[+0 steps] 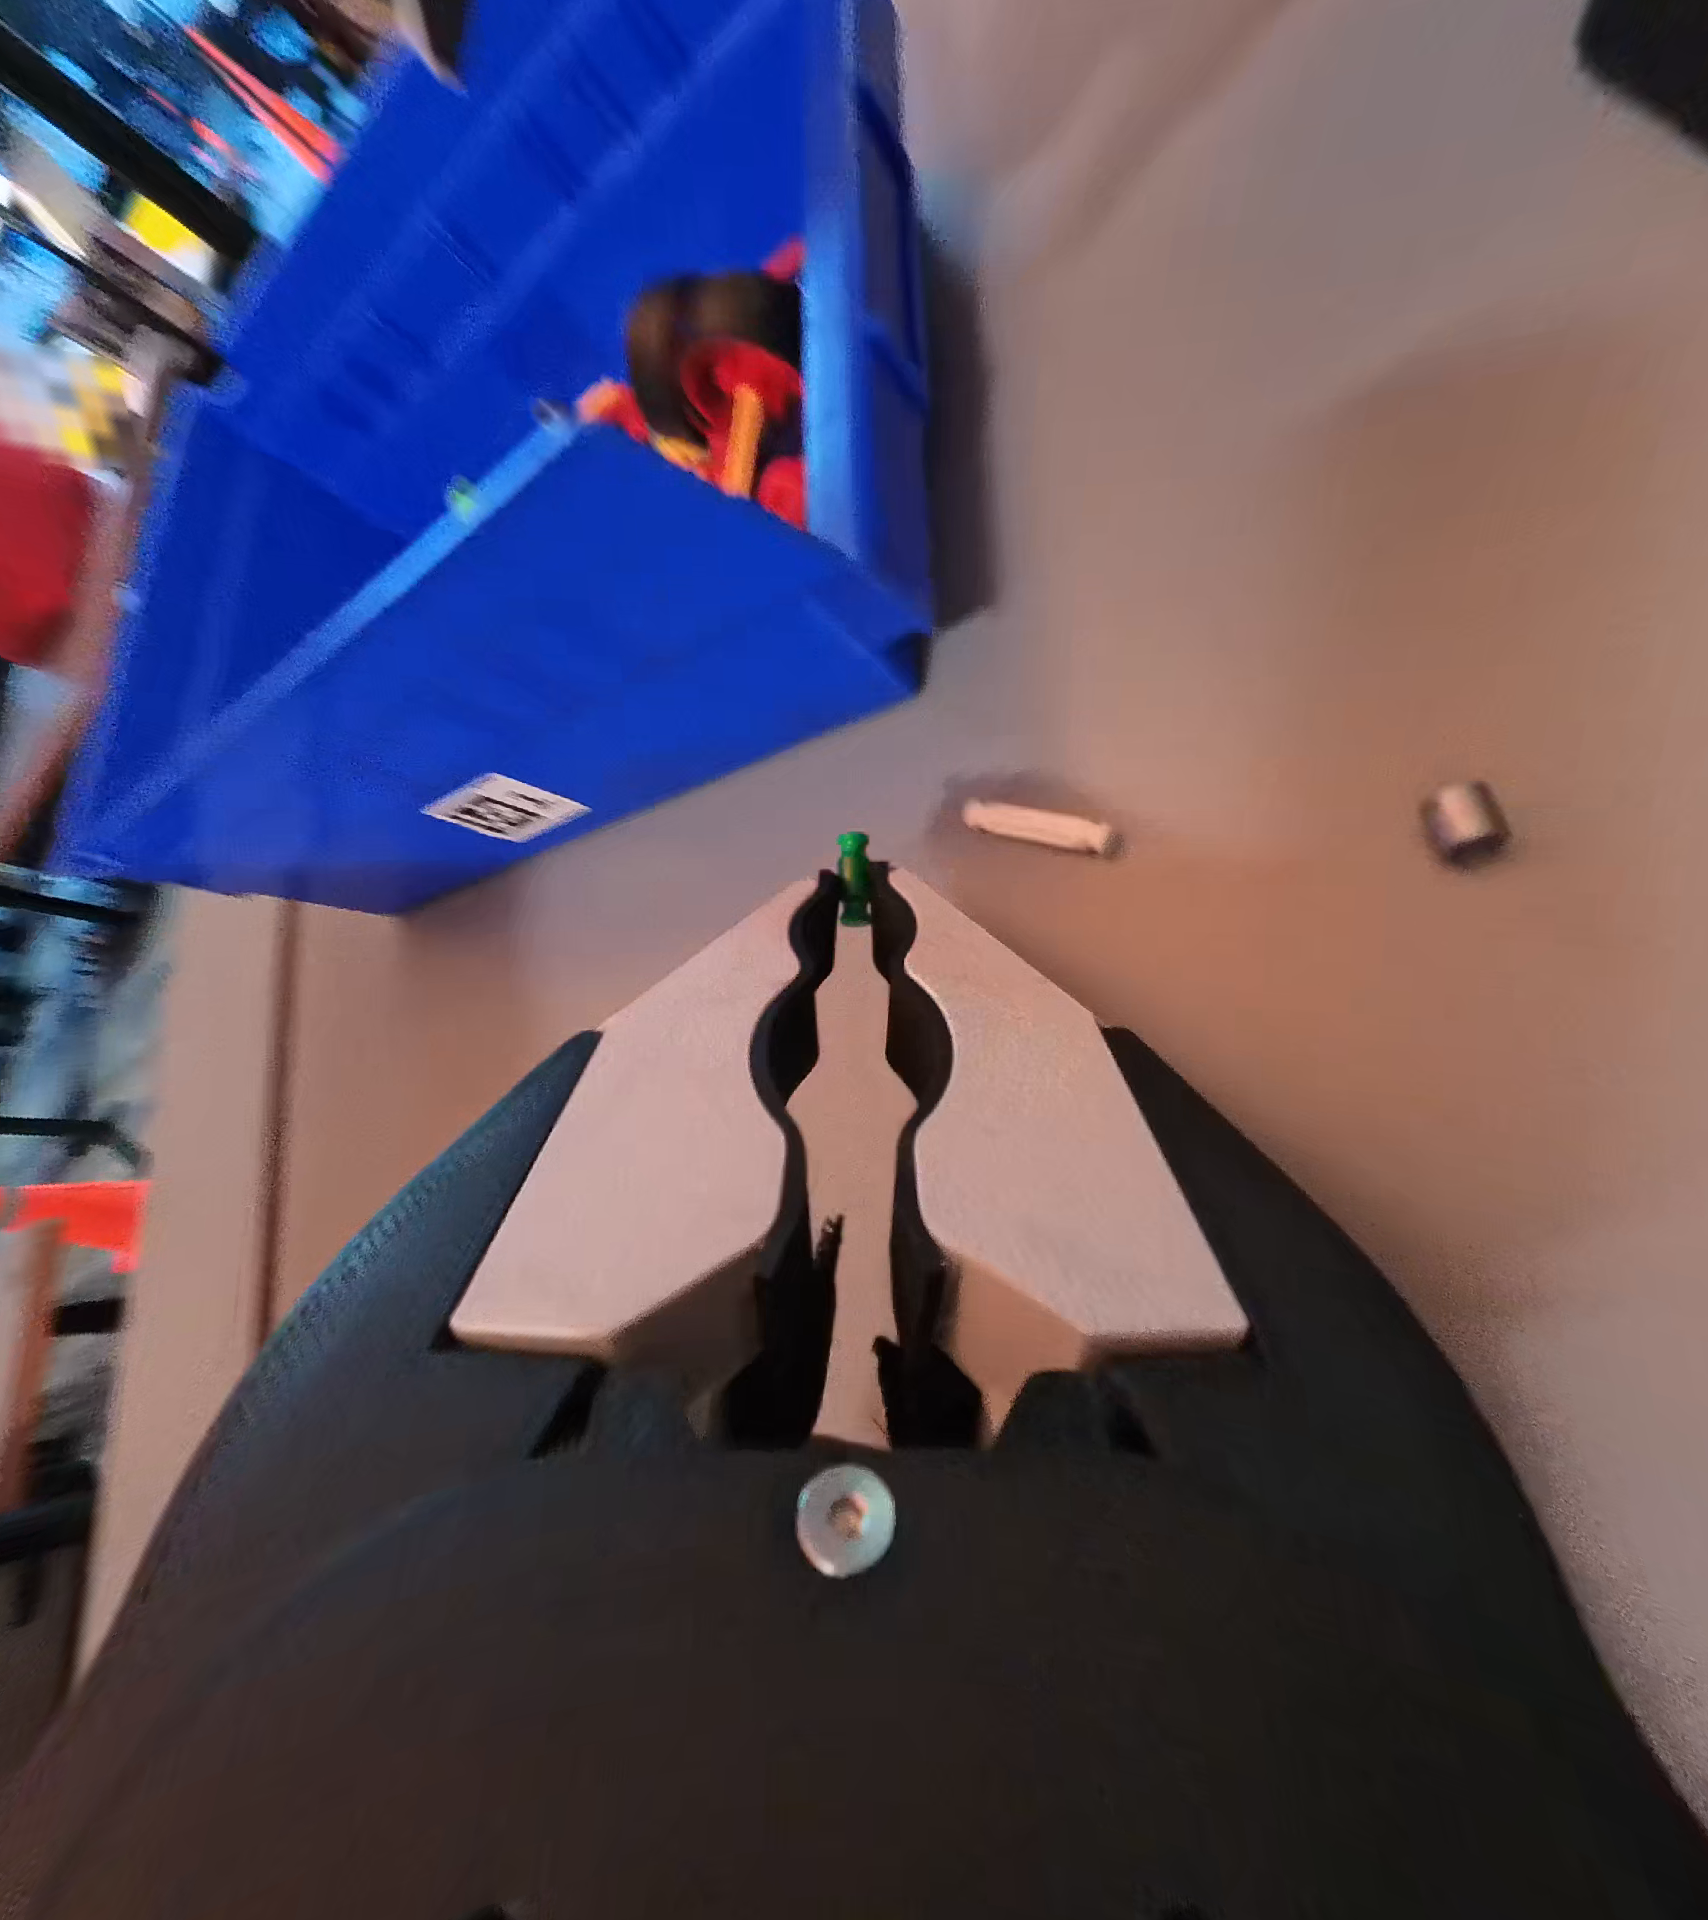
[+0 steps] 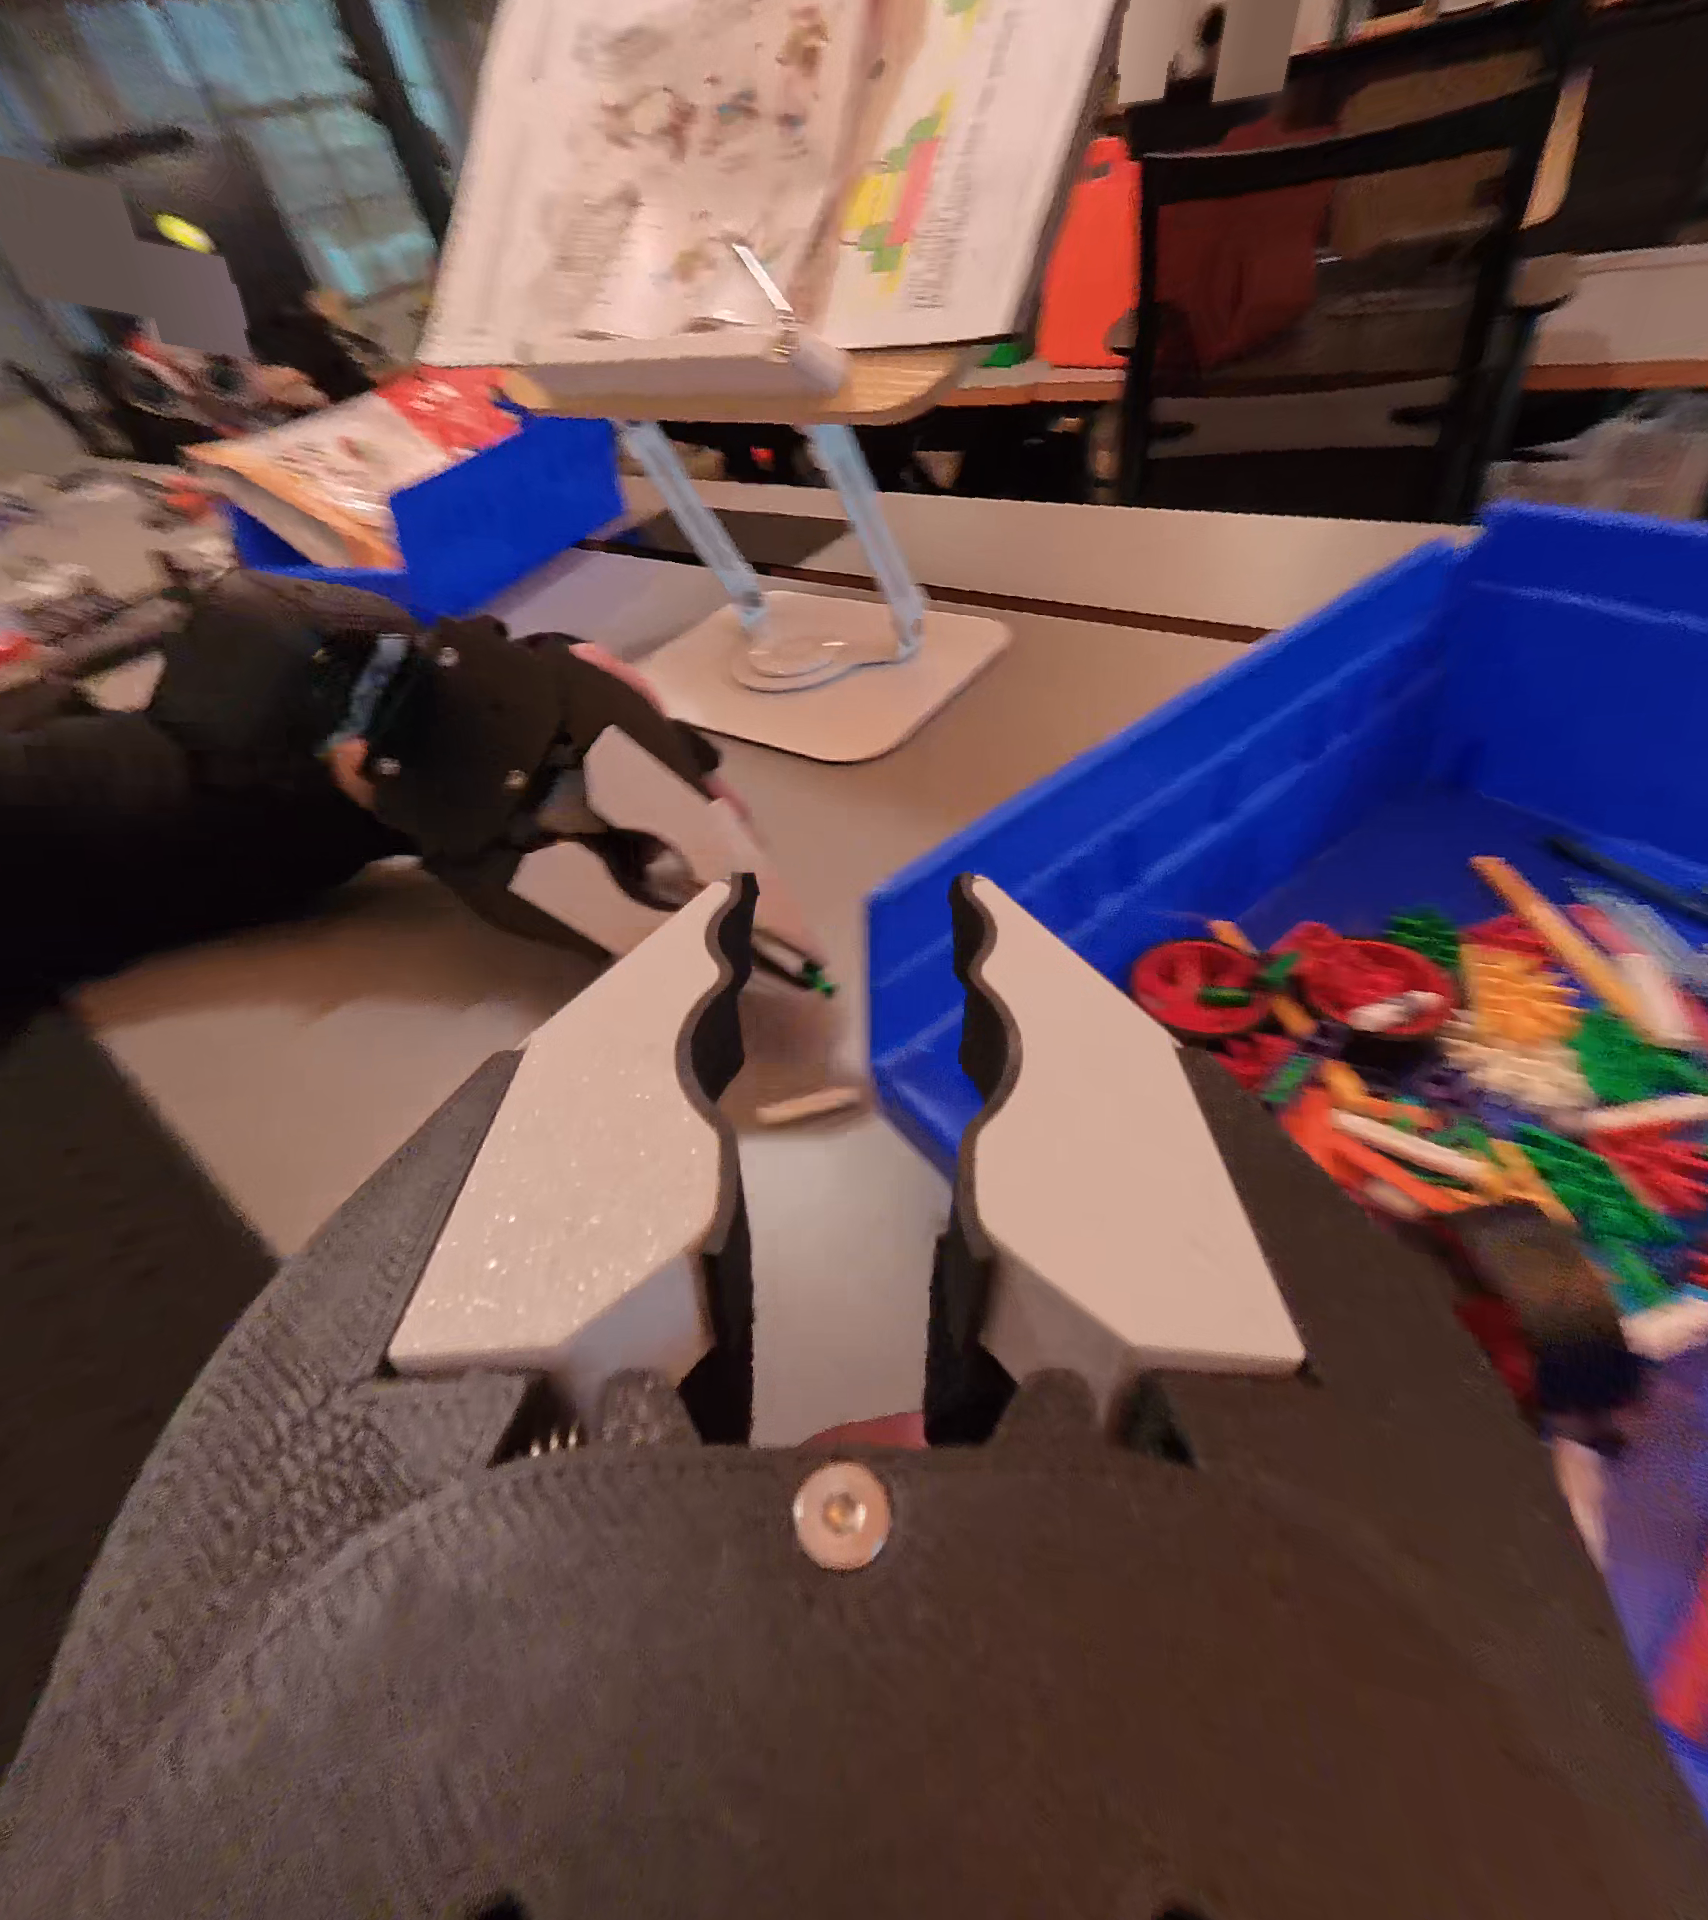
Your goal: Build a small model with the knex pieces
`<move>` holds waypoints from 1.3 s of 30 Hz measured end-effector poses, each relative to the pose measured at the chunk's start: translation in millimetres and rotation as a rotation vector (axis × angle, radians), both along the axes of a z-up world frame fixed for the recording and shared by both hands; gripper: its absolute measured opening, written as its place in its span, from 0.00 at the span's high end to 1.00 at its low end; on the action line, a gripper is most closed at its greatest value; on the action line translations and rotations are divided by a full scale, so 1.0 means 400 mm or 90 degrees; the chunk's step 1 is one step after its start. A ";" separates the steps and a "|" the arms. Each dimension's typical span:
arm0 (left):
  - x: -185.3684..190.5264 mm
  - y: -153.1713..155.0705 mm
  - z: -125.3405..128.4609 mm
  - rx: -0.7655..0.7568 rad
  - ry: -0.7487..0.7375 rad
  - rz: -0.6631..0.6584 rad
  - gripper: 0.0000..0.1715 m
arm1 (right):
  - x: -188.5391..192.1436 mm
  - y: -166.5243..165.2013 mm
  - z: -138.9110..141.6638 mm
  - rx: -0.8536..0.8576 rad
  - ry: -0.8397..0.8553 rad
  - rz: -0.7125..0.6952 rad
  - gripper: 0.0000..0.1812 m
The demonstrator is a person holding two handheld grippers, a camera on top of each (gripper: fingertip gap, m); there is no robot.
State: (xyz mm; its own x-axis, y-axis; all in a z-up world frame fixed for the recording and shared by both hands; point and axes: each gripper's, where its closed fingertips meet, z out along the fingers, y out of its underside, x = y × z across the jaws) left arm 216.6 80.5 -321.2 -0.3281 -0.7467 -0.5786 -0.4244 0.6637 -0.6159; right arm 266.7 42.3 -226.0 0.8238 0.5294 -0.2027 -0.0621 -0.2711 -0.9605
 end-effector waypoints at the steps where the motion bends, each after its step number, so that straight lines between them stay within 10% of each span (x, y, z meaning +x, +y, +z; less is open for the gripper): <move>1: 0.000 -0.002 0.034 0.027 -0.034 0.002 0.98 | -0.021 -0.006 0.004 -0.001 0.030 0.021 0.80; 8: 0.009 -0.097 0.213 0.173 -0.221 -0.034 0.98 | -0.101 -0.007 -0.007 -0.014 0.085 0.078 0.83; 20: 0.023 -0.125 0.262 0.205 -0.280 -0.016 0.95 | -0.108 -0.017 0.038 0.038 0.064 0.083 0.98; 26: 0.030 -0.056 0.145 0.100 -0.124 0.058 0.88 | 0.076 0.060 -0.004 0.017 -0.055 -0.105 0.97; 28: 0.022 -0.029 0.060 0.038 -0.003 0.114 0.79 | 0.125 0.079 -0.047 -0.031 -0.086 -0.144 0.80; 39: 0.008 -0.064 -0.090 -0.227 0.171 0.224 0.91 | 0.139 0.076 -0.071 -0.022 -0.112 -0.154 0.78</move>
